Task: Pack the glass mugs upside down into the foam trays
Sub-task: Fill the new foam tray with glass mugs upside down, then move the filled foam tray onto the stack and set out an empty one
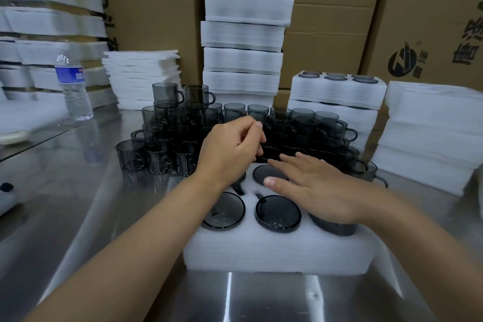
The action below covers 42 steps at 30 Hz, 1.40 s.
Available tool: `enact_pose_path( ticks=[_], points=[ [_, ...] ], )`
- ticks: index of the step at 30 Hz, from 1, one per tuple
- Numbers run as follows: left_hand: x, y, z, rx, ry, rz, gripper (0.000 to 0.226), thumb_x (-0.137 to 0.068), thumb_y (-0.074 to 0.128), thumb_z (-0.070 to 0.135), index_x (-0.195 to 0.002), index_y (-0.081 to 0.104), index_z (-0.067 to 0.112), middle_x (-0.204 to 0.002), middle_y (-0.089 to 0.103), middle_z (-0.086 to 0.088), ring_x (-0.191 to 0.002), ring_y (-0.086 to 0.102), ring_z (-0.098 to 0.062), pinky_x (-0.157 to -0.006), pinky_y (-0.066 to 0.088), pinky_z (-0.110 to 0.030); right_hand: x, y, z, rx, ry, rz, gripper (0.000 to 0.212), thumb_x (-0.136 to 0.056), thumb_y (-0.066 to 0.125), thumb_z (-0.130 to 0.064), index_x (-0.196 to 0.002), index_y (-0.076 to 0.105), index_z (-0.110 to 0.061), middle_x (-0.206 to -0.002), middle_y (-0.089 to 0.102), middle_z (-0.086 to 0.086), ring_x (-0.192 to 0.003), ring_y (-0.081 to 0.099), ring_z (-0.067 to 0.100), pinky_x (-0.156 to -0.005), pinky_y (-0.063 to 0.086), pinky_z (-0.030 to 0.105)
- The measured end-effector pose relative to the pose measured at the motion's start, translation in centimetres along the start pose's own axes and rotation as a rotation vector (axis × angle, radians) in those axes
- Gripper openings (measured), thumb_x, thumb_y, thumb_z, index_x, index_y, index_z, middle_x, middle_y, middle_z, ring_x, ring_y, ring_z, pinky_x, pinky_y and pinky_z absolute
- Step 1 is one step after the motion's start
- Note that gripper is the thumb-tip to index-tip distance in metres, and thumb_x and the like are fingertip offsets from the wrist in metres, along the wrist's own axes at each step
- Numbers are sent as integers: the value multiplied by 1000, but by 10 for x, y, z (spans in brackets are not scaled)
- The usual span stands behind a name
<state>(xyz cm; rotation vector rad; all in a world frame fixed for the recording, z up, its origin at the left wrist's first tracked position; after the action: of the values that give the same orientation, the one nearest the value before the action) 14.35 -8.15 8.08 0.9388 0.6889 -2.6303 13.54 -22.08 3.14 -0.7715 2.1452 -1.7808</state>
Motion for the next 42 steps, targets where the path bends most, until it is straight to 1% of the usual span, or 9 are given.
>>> enact_pose_path(
  ticks=[11,23,27,29,32,34,37,39,42],
  points=[
    [0,3,1,1,16,-29,32,-88,42,35,-61,59,28,-55,63,9,-51,61,-11,-65,54,-45,-2,11,0,57,-19,23,101,-57,-7,-84,-149,1,-43,-159,-10,-15,-143,-17,5,-116,-14,39],
    [6,6,14,-54,88,-91,30,-88,43,30,-61,57,29,-52,61,8,-52,60,-12,-62,52,-44,-5,11,3,78,-37,85,77,-77,3,-78,-147,12,-47,-159,-5,-16,-145,-12,7,-116,-12,41],
    [12,-11,30,-102,207,43,34,-89,47,25,-61,61,12,-49,59,-1,-49,58,-24,-53,49,-45,-2,10,2,96,-20,98,69,-84,7,-73,-147,16,-45,-159,-3,-14,-144,-15,8,-116,-16,45],
    [15,-23,34,-103,189,80,34,-89,46,26,-60,60,17,-49,60,1,-48,58,-19,-54,49,-43,3,4,1,92,-14,180,67,-87,10,-69,-146,25,-41,-160,6,-11,-145,-9,8,-116,-15,44],
    [20,-26,26,-167,13,-139,37,-94,46,32,-60,59,28,-52,64,5,-50,60,-10,-66,53,-42,23,-21,-10,184,-52,449,55,-94,23,-60,-134,49,-33,-145,41,-11,-137,26,9,-117,1,38],
    [31,-28,23,-304,-78,-340,38,-92,48,43,-60,62,27,-56,66,9,-53,62,-6,-71,55,-40,44,-35,-19,254,-93,598,49,-93,29,-57,-106,68,-29,-111,63,-10,-106,48,10,-107,24,32],
    [51,-38,27,-491,-130,-580,52,-63,48,80,-66,68,32,-63,67,16,-56,60,1,-64,54,-30,77,-40,-24,366,-73,654,64,-85,21,-63,-72,70,-24,-66,64,-6,-76,52,10,-86,27,24],
    [63,-42,32,-599,-115,-714,58,-46,50,87,-75,70,41,-70,67,23,-65,60,5,-65,52,-25,89,-31,-17,414,-32,535,72,-76,13,-71,-75,69,-26,-64,64,-6,-75,55,5,-99,21,21],
    [84,-30,33,-910,30,-855,60,-55,59,78,-88,62,28,-87,65,10,-84,59,-6,-73,50,-30,100,-15,-10,454,-5,416,64,-74,32,-77,-107,63,-32,-102,67,-11,-105,54,5,-115,7,29]
  ],
)
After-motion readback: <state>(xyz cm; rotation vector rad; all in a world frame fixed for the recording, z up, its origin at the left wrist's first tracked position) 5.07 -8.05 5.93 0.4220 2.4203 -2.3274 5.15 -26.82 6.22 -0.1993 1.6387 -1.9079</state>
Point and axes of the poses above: each hand's wrist, its own x-axis away from the middle knuckle, its own y-axis out of the palm, z = x × y, the point moved 8 cm from there along -x, towards the middle knuckle
